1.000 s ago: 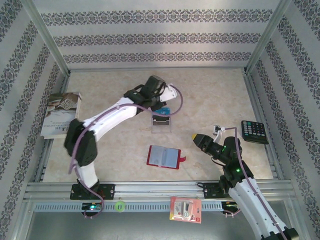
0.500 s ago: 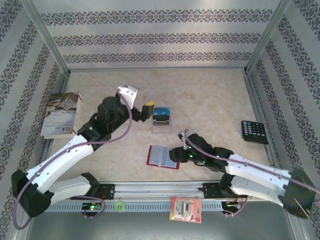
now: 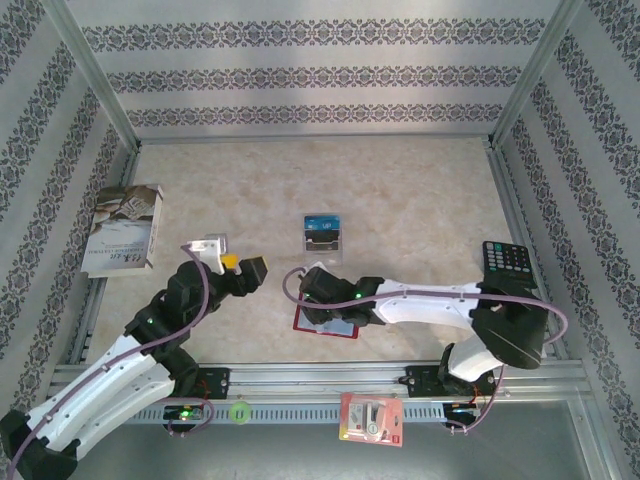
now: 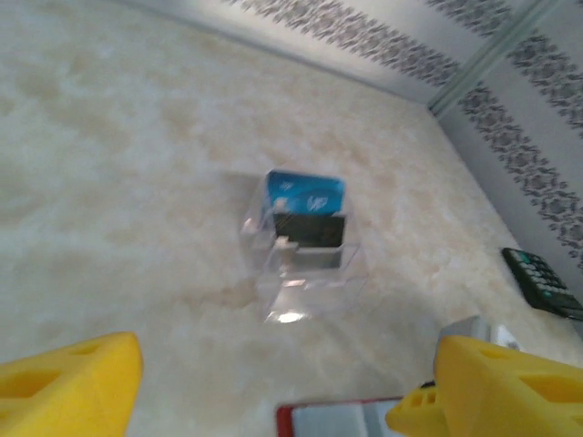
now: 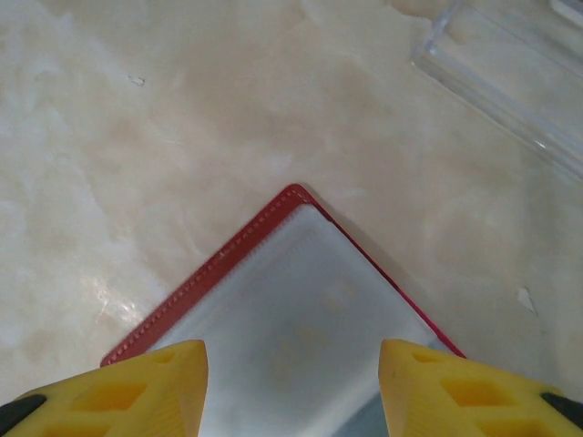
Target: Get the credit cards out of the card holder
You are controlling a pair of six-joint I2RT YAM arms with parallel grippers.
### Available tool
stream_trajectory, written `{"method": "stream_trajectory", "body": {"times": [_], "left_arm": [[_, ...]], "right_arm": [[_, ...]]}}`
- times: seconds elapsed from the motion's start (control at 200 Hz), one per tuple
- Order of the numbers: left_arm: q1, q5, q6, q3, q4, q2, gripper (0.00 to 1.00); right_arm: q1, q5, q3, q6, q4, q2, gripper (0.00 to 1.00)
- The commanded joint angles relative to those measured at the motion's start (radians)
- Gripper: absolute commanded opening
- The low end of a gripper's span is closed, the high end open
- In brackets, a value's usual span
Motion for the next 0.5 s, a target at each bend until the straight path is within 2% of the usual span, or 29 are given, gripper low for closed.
{"method": "stream_trajectory", "body": {"times": [0.0, 0.135, 0.34, 0.385, 0.495], "left_arm": [[0.017, -0.047, -0.1, -0.029, -0.142, -0.032, 0.79], [0.026, -0.046, -0.118, -0.044, -0.169, -0.034, 0.78], [0.059, 0.016, -0.116, -0.045, -0.161, -0.02, 0.65], [0.067, 0.042, -0.11, -0.046, -0.15, -0.012, 0.64], [0.071, 0.09, -0.105, -0.054, -0.115, 0.022, 0.59]], "right_arm": [[0.025, 0.031, 0.043, -0.02, -0.018, 0.042, 0.53], [0.044, 0.028, 0.057, -0.006, -0.018, 0.095, 0.52], [0.069, 0.036, 0.068, 0.026, -0.032, 0.151, 0.49], [0.072, 0.033, 0.063, 0.028, -0.031, 0.157, 0.46], [0.071, 0.025, 0.046, 0.028, -0.014, 0.154, 0.3]]}}
